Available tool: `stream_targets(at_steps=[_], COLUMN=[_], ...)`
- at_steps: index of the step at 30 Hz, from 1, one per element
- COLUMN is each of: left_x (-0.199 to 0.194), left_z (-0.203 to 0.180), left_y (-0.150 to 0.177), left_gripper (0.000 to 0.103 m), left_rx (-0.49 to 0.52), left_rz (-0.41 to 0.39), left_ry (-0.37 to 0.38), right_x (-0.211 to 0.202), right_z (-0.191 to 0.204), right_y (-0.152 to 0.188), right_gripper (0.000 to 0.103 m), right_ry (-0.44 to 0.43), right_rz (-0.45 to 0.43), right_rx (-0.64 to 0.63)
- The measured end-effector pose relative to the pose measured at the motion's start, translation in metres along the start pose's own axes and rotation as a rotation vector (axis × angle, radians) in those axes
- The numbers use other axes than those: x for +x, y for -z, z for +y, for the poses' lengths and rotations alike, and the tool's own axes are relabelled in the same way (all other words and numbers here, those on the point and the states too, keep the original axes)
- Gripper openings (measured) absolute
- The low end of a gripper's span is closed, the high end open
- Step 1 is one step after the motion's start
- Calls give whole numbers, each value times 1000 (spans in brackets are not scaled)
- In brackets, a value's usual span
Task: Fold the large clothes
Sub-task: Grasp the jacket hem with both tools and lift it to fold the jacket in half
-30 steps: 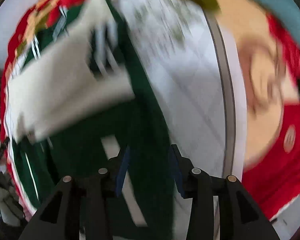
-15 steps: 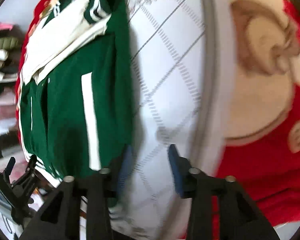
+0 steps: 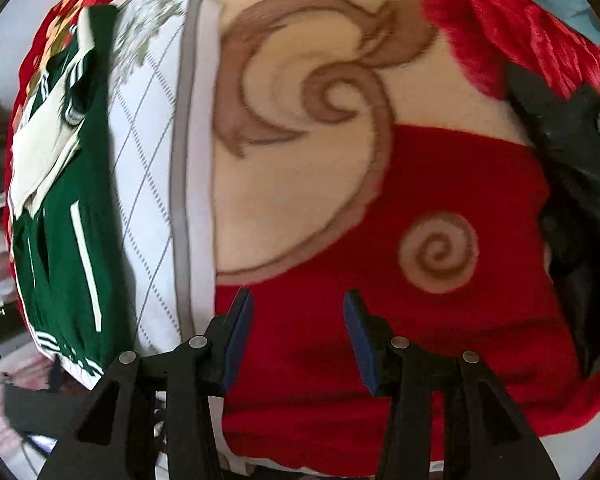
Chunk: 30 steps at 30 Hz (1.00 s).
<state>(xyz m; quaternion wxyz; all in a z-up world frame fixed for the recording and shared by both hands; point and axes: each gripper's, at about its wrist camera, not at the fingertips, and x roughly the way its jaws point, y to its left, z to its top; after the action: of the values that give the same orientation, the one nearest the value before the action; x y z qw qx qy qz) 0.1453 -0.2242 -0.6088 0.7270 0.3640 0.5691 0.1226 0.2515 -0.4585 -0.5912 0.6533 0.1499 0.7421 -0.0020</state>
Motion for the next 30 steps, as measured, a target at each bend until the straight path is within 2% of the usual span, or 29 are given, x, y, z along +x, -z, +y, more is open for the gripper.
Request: stream_targets(at_steps=[2, 5, 8, 11, 13, 17, 18, 19, 20, 22, 23, 25, 26, 27, 30], left_x=[14, 29, 48, 64, 69, 66, 66, 65, 62, 59, 56, 50, 48, 47, 38], left_z=[-4, 16, 37, 57, 70, 89, 96, 104, 105, 115, 117, 128, 130, 136, 145], left_y=[-5, -12, -18, -19, -19, -13, -12, -10, -10, -8, -9, -8, -7, -6, 0], left_gripper=[103, 103, 103, 103, 103, 101, 96, 75, 45, 20, 14, 10, 10, 9, 9], left_rx=[-16, -97, -144, -207, -243, -318, -340, -370, -390, -434, -444, -483, -491, -501, -524], left_rz=[27, 45, 77, 109, 118, 109, 107, 100, 94, 91, 82, 58, 53, 48, 24], left_ry=[-22, -44, -84, -51, -25, 14, 38, 82, 115, 182, 192, 209, 218, 232, 258], right_x=[0, 5, 14, 29, 42, 73, 80, 89, 96, 113, 119, 126, 130, 131, 122], right_z=[-2, 13, 33, 65, 93, 143, 153, 164, 171, 189, 195, 205, 215, 222, 233], right_y=[-7, -19, -42, -73, -100, -154, -164, -176, -184, -199, -202, -206, -207, -207, -203], right_gripper=[49, 49, 50, 69, 69, 70, 70, 70, 70, 70, 69, 57, 43, 34, 23], right_ry=[-1, -32, -129, -316, -464, -659, -695, -732, -751, -772, -773, -775, -758, -744, -722], right_rz=[-6, -27, -57, -64, -54, -25, -15, 1, 16, 58, 73, 78, 82, 83, 47], right_rx=[-8, -42, -95, -143, -172, -169, -160, -146, -135, -111, -100, -60, -46, -32, -25])
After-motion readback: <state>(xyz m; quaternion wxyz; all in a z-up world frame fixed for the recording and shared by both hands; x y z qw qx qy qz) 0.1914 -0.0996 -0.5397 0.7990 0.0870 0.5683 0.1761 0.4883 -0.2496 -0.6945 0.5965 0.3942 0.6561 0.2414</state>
